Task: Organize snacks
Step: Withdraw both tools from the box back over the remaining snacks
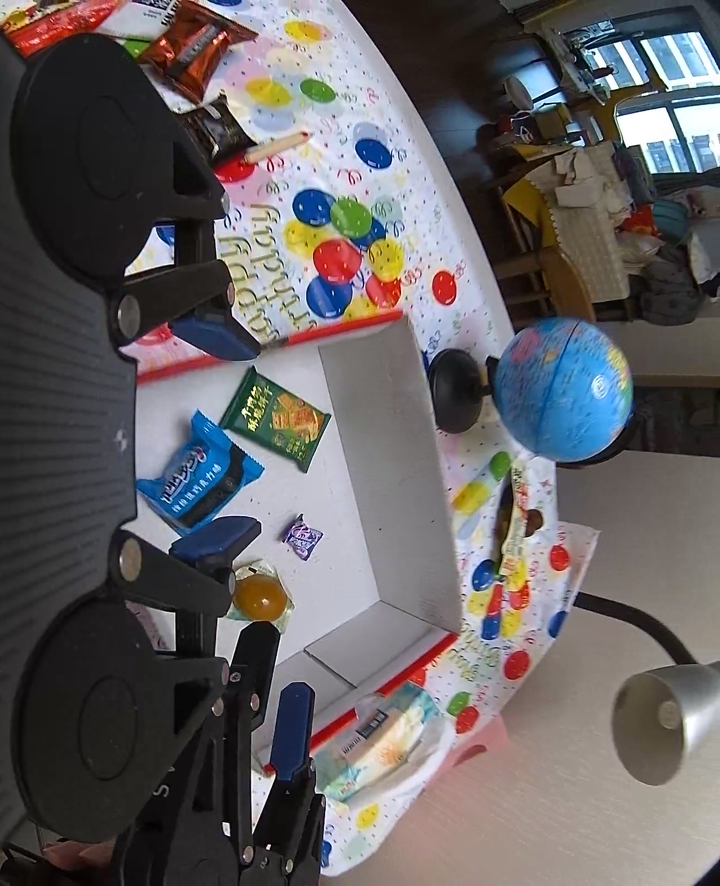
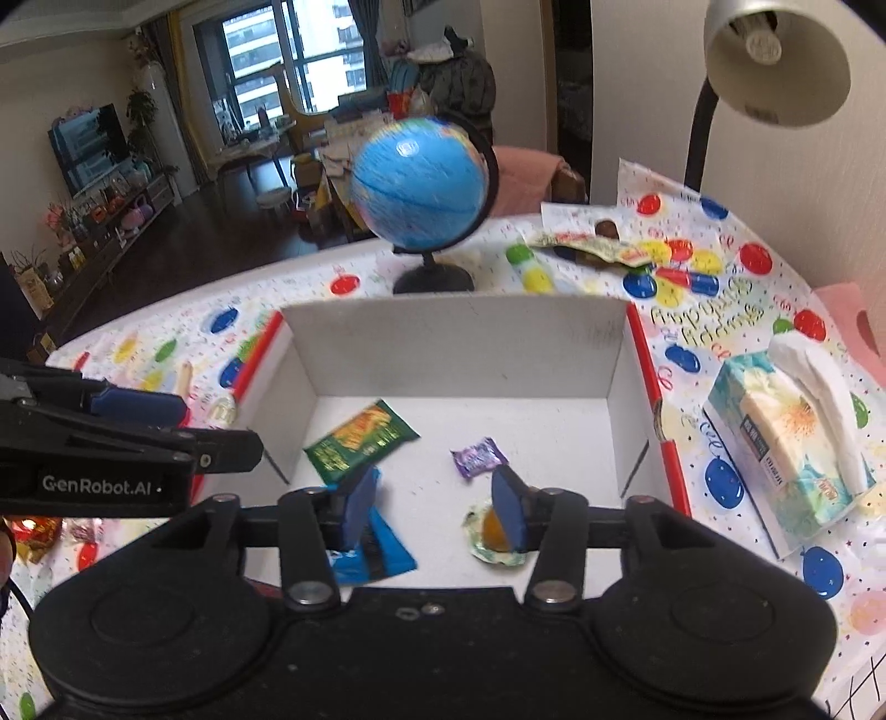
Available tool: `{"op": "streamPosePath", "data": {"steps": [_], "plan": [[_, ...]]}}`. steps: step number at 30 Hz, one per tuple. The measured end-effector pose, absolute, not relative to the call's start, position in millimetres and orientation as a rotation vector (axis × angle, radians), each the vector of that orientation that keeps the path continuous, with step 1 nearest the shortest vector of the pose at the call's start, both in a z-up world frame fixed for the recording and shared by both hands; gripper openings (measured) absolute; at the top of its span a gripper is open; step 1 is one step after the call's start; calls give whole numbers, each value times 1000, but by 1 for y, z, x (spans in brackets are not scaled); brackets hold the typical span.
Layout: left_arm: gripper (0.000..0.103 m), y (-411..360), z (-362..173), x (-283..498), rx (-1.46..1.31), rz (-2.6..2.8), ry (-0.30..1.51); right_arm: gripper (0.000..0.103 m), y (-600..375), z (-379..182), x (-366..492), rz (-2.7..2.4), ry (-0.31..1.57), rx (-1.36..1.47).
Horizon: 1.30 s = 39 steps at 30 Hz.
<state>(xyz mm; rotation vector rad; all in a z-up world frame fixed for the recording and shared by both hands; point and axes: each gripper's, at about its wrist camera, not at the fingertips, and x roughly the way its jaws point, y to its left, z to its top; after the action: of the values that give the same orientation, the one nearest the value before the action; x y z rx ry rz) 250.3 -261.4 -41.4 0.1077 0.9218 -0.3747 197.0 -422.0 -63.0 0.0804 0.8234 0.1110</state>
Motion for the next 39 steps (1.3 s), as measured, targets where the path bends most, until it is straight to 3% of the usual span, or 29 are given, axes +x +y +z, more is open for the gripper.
{"op": "streamPosePath", "data": {"steps": [2,9,24,28,39], "plan": [[68,-250,-35,244,95,-370,907,50,-415,-57,192,115,811,80],[68,-213,-17,219,70,-359,867,66,-388,-38,172,129,755,89],[73,-129,8,165,11,-318,797,89,-320,-12,136,202,666,103],[80,-103,13,152,0,-292,777,91,-300,-9,128,220,647,104],[86,-32,18,120,-27,-207,729,100,-240,-9,112,282,622,72]]}}
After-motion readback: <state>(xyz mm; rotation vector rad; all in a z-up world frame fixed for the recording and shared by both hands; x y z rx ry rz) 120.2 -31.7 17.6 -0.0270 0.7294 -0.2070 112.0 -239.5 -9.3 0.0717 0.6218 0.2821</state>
